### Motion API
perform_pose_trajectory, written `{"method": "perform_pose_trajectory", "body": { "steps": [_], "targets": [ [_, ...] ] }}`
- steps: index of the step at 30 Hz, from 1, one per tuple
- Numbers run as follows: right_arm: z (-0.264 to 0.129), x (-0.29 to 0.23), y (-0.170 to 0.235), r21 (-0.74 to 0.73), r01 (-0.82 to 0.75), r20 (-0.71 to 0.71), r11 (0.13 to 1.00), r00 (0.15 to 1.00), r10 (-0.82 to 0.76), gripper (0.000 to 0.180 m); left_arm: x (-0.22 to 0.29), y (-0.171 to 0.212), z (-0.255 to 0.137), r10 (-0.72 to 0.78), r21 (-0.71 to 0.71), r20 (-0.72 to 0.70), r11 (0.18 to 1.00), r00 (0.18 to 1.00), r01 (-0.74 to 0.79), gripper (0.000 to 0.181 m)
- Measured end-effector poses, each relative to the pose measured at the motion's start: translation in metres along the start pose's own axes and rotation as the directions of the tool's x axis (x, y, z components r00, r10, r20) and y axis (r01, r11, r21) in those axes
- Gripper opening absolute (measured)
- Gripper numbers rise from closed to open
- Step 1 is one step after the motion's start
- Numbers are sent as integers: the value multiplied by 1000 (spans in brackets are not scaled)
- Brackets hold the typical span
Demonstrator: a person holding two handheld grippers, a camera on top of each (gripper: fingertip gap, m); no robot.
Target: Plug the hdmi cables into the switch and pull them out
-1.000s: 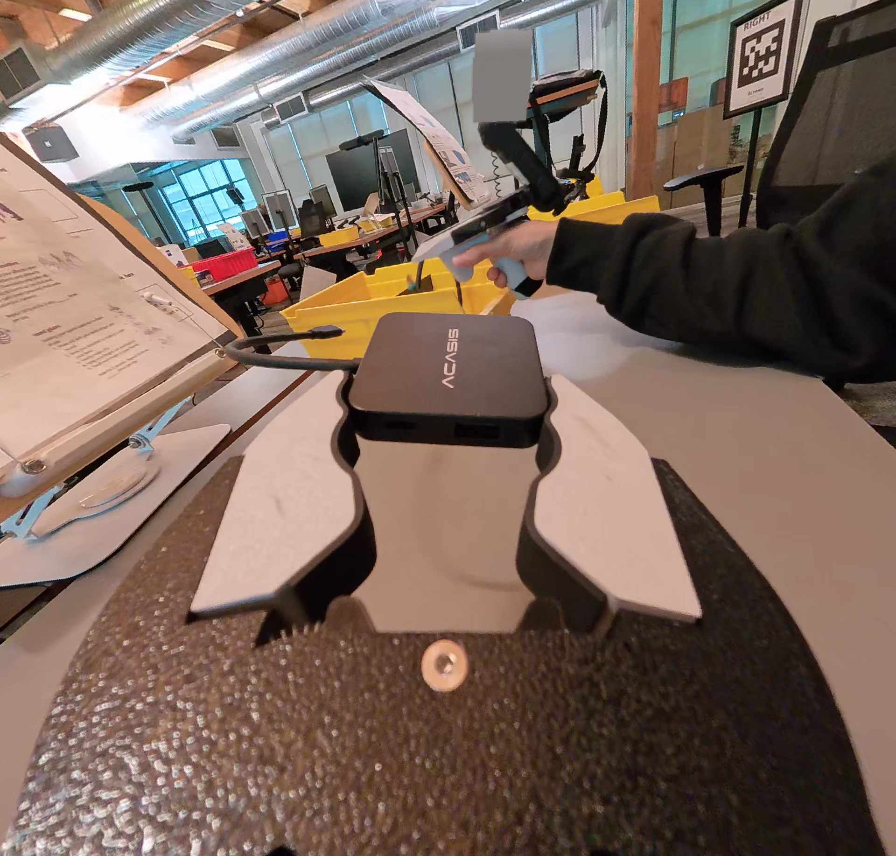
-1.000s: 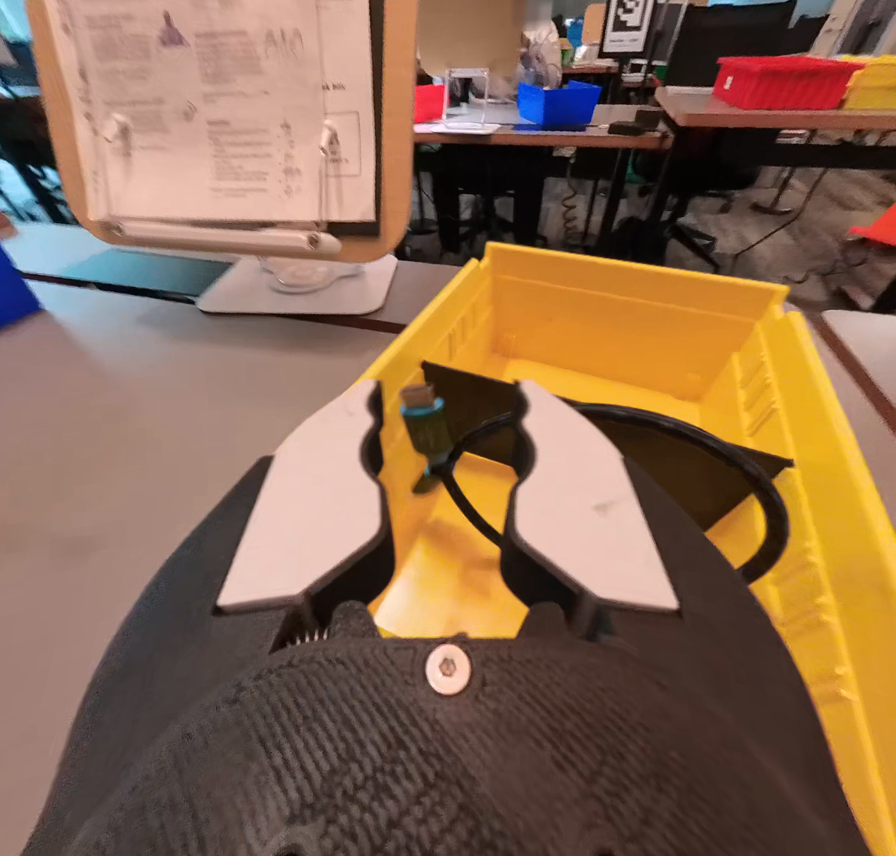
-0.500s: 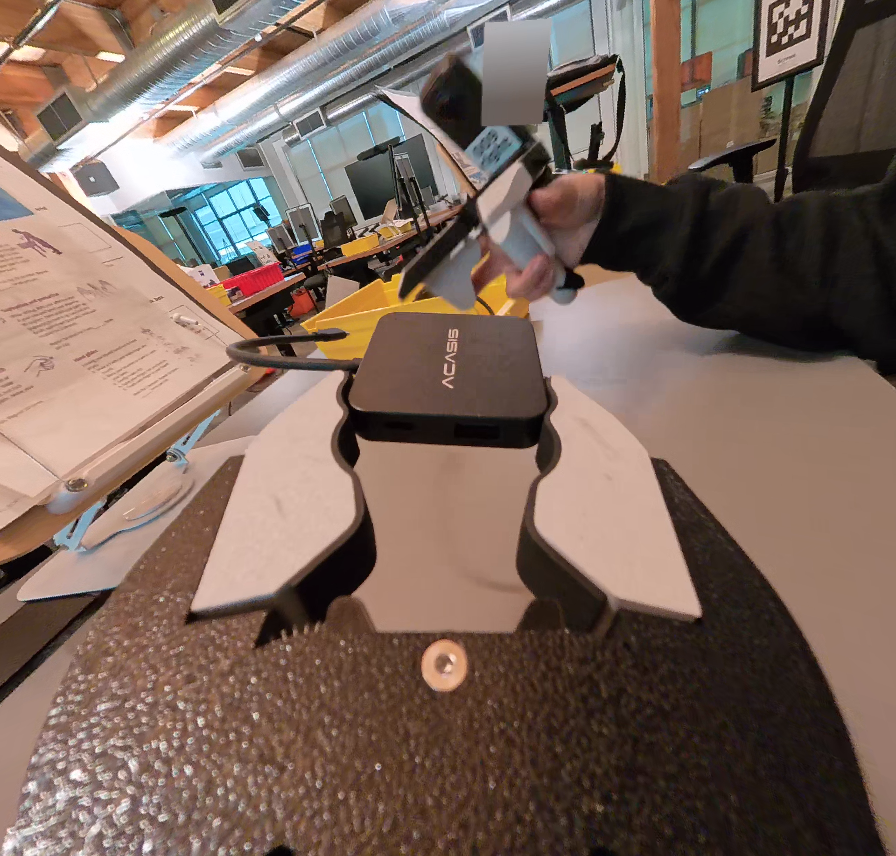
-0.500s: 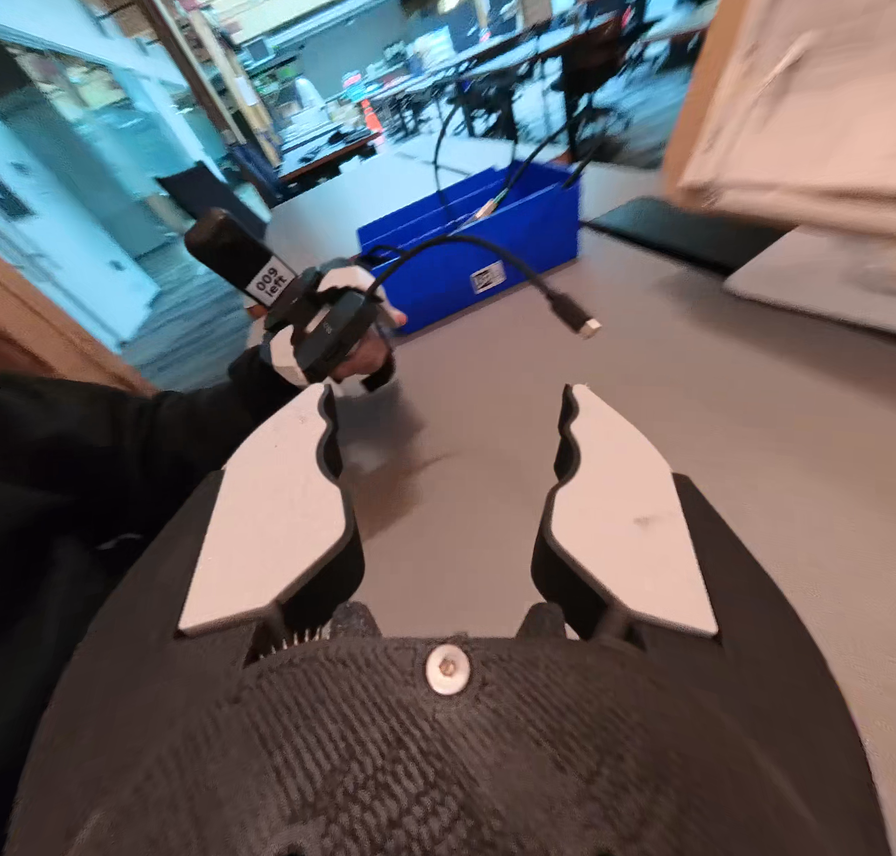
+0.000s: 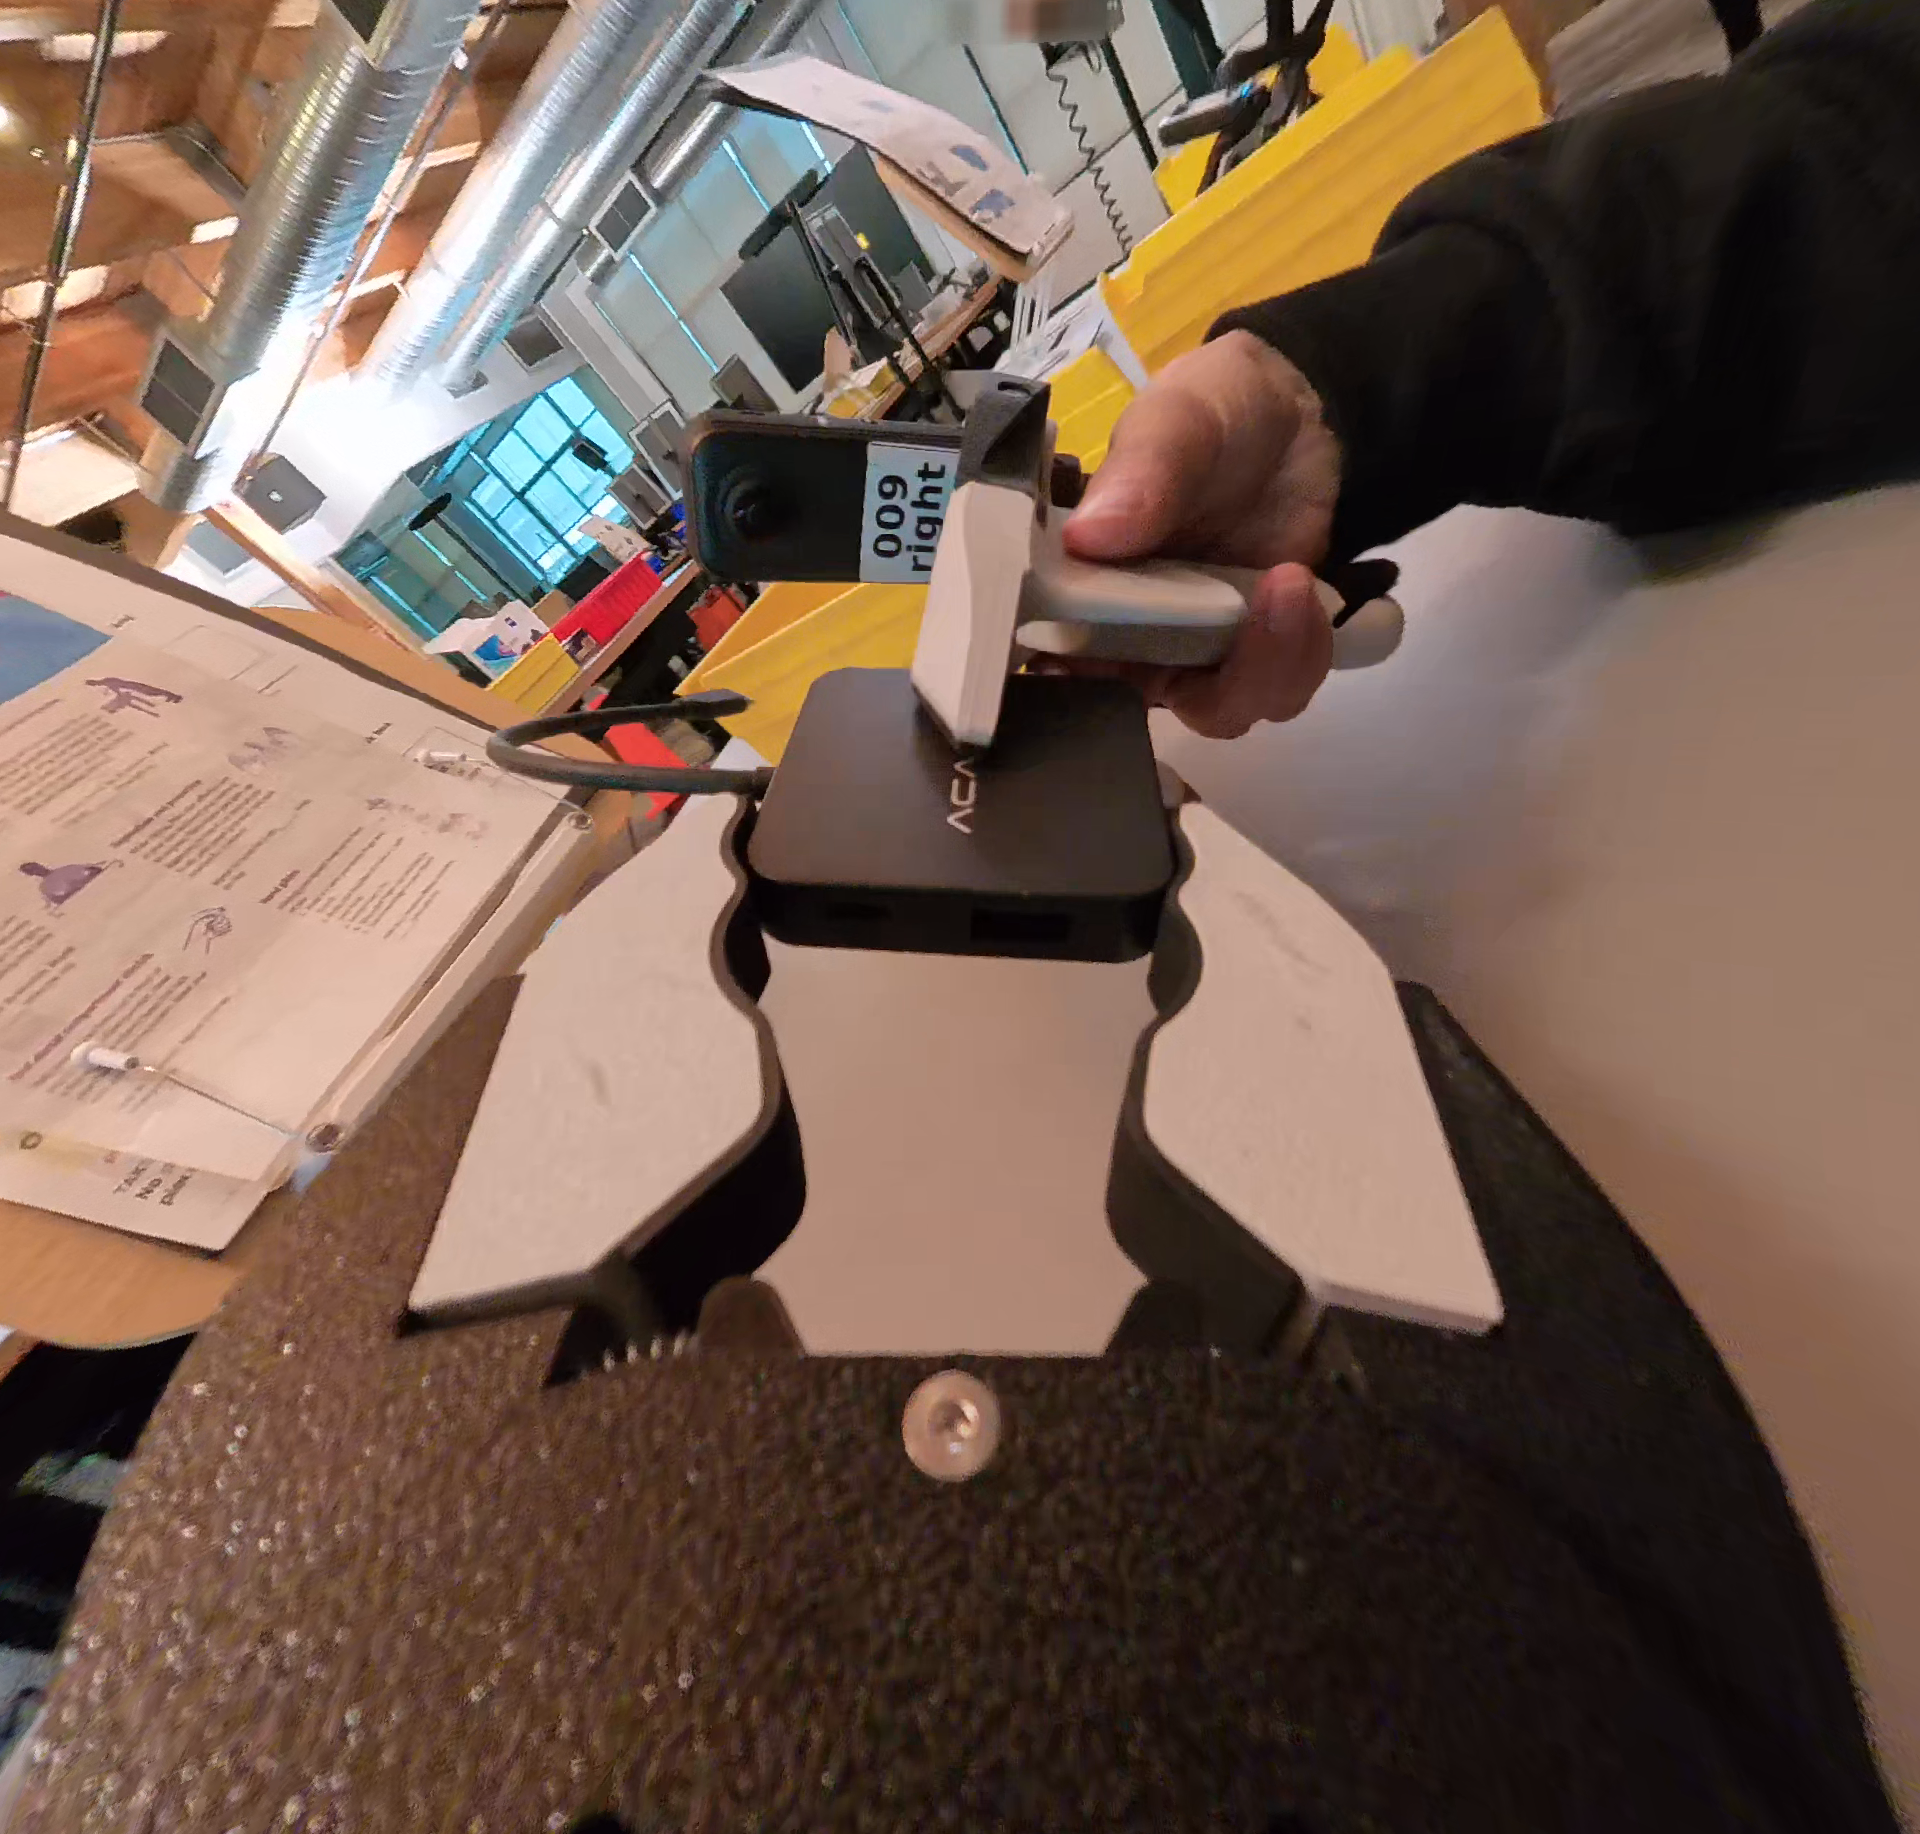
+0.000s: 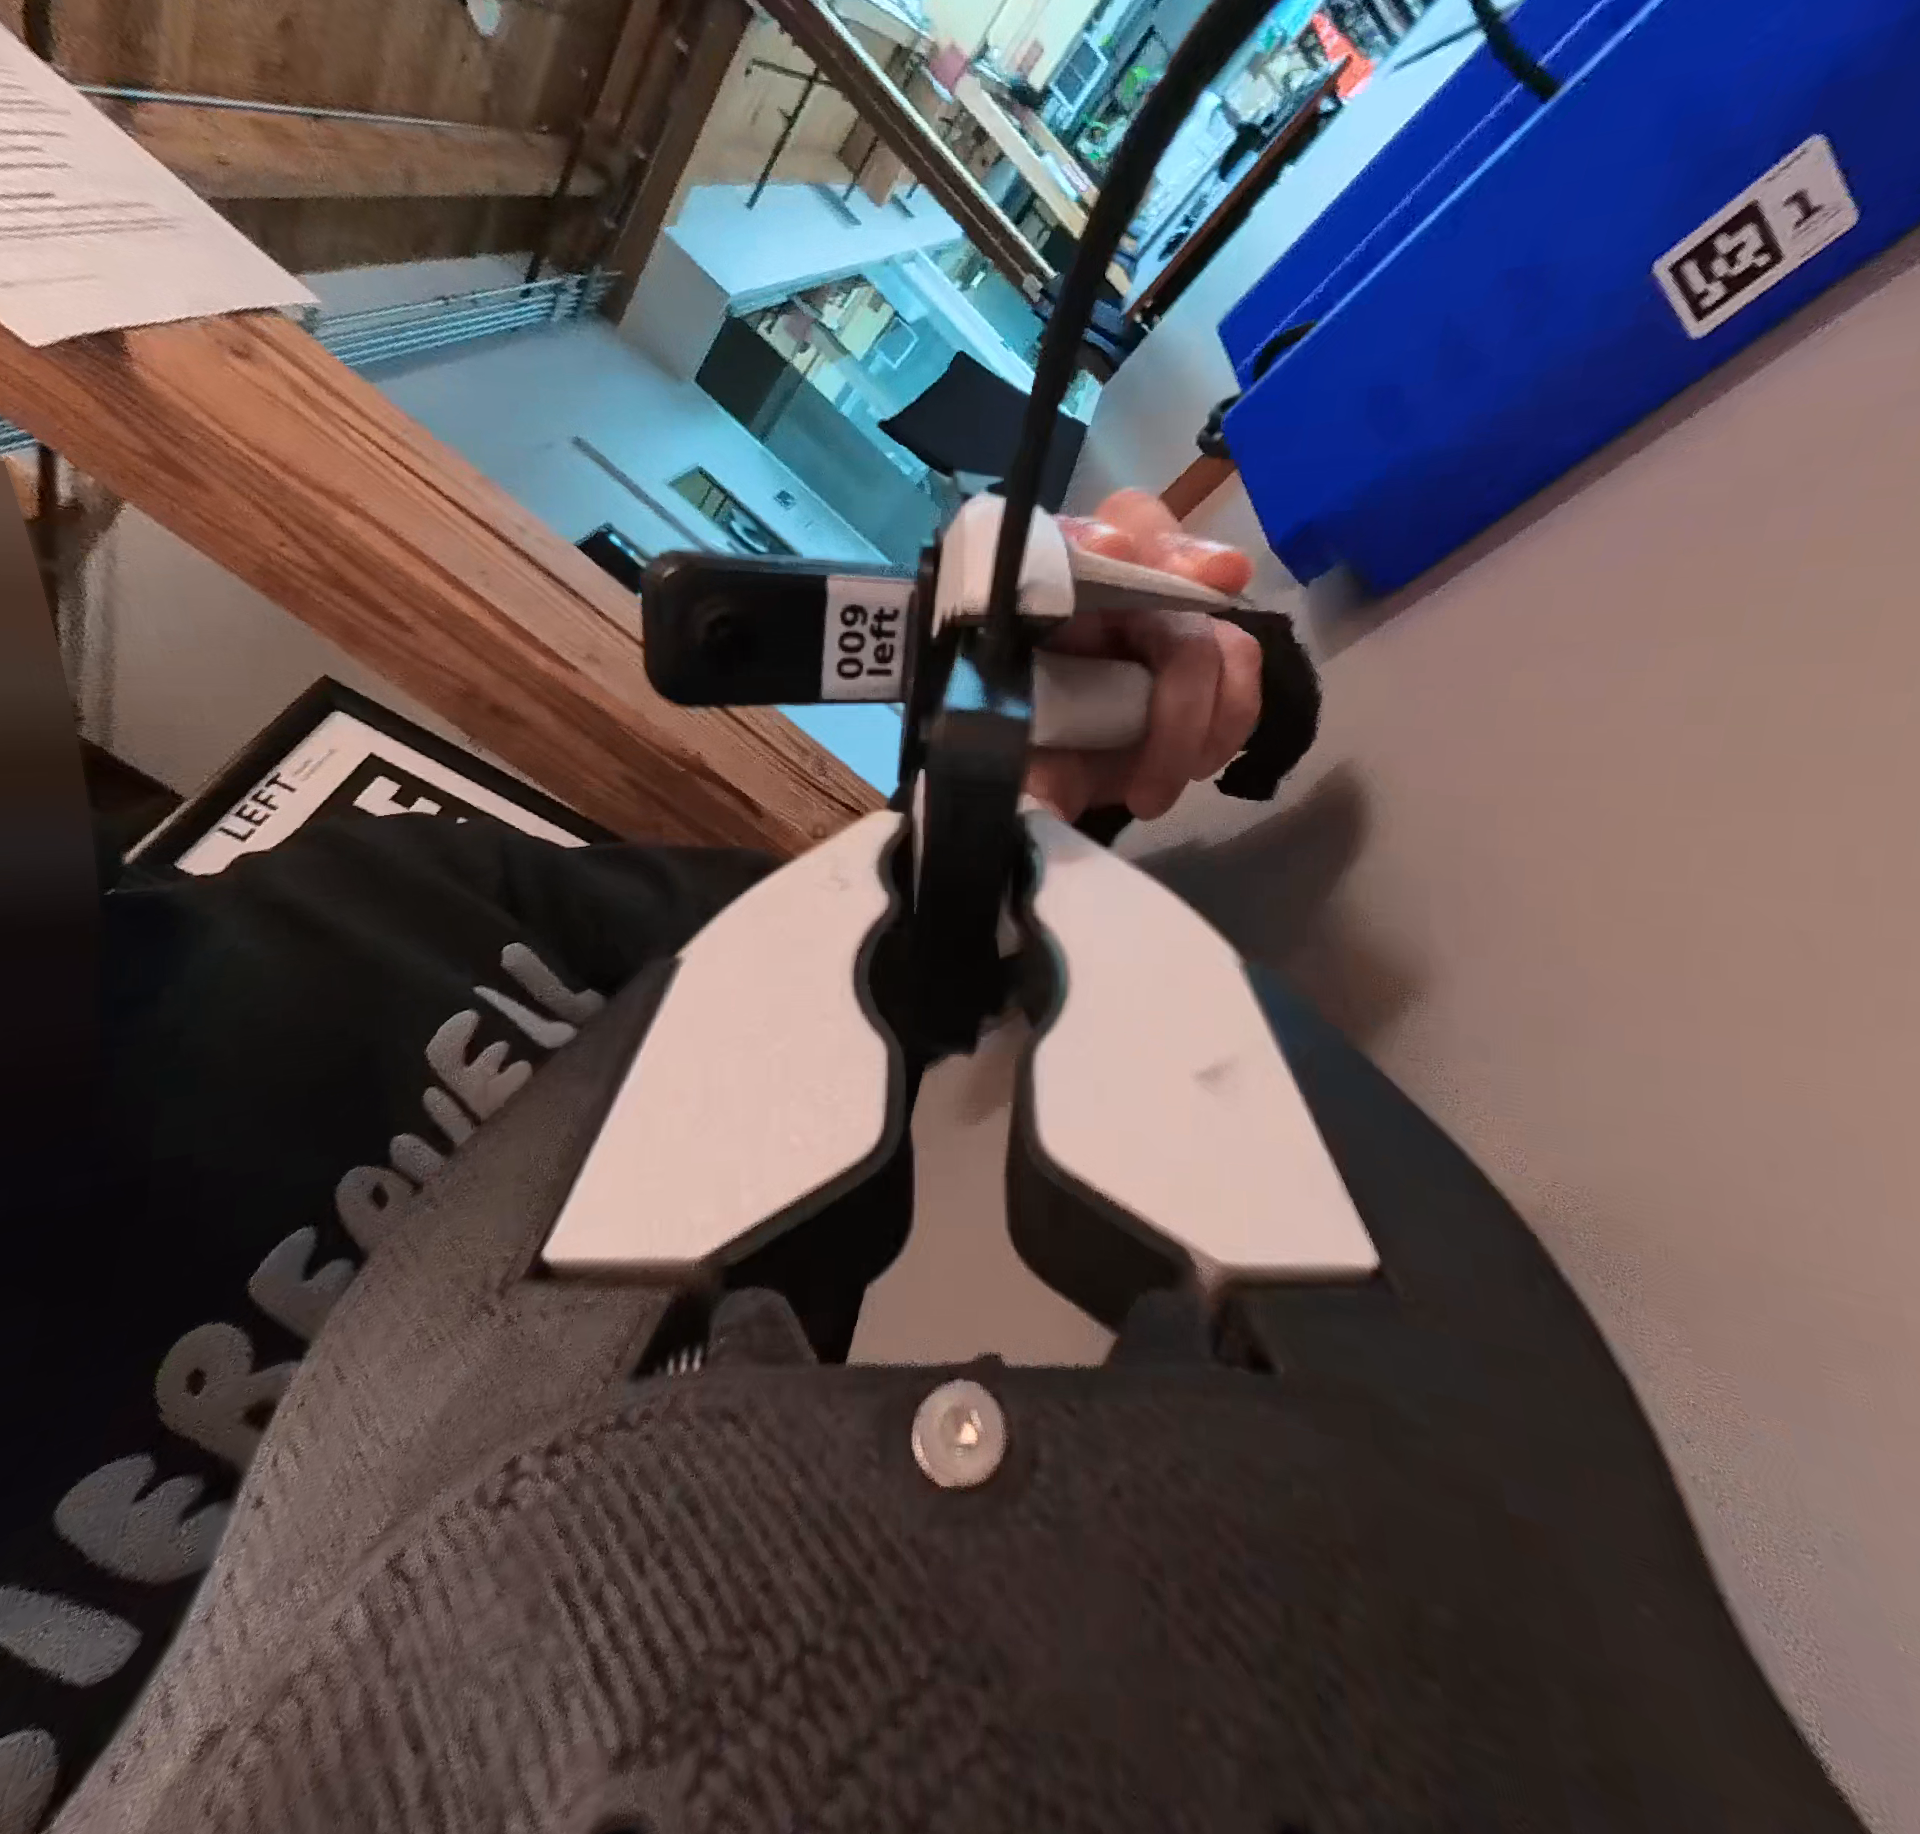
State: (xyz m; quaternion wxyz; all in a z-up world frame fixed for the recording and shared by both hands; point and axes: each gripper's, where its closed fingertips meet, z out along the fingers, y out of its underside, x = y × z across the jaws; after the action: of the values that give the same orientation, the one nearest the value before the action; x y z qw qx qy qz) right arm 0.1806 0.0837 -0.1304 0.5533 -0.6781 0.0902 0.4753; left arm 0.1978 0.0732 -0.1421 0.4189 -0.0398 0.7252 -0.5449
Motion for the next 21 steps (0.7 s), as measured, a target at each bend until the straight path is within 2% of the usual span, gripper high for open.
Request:
{"method": "perform_pose_trajectory", "body": {
  "steps": [4,7,9,10,11,12,14,15,16,18,21],
  "targets": [
    [1,10,-1,-17,21,-36,1000,999,-21,15,-2,10,2,13,-55,31,998,999,-12,72],
    [-5,15,-8,-21,82,-126,996,988,-84,14,-9,8,3,-70,-27,96,997,993,73,78],
    [-27,10,-31,31,151,-209,988,968,-142,14,-12,7,2,-146,-14,92,989,985,148,88],
    [-46,10,-47,54,205,-300,977,937,-180,15,-15,9,0,-184,-13,100,982,978,186,88],
    [-73,14,-66,62,272,-437,960,873,-219,15,-18,12,-1,-213,-18,114,976,970,216,88],
    [-107,22,-85,47,334,-597,941,765,-242,14,-21,14,-3,-231,-24,123,972,965,236,88],
    [-191,36,-119,-16,386,-867,922,455,-205,14,-26,17,-6,-250,-28,144,966,957,257,85],
    [-232,41,-131,-71,374,-937,925,294,-190,14,-27,17,-6,-255,-31,148,964,955,262,83],
    [-270,48,-138,-120,318,-973,941,152,-175,14,-27,18,-6,-261,-33,146,963,954,268,82],
    [-333,62,-150,-152,218,-988,964,-48,-145,14,-26,19,-5,-268,-44,144,960,953,277,81],
    [-390,89,-143,-245,-25,-949,969,-196,-245,14,-22,24,-3,-268,-80,127,957,955,279,79]
  ]
}}
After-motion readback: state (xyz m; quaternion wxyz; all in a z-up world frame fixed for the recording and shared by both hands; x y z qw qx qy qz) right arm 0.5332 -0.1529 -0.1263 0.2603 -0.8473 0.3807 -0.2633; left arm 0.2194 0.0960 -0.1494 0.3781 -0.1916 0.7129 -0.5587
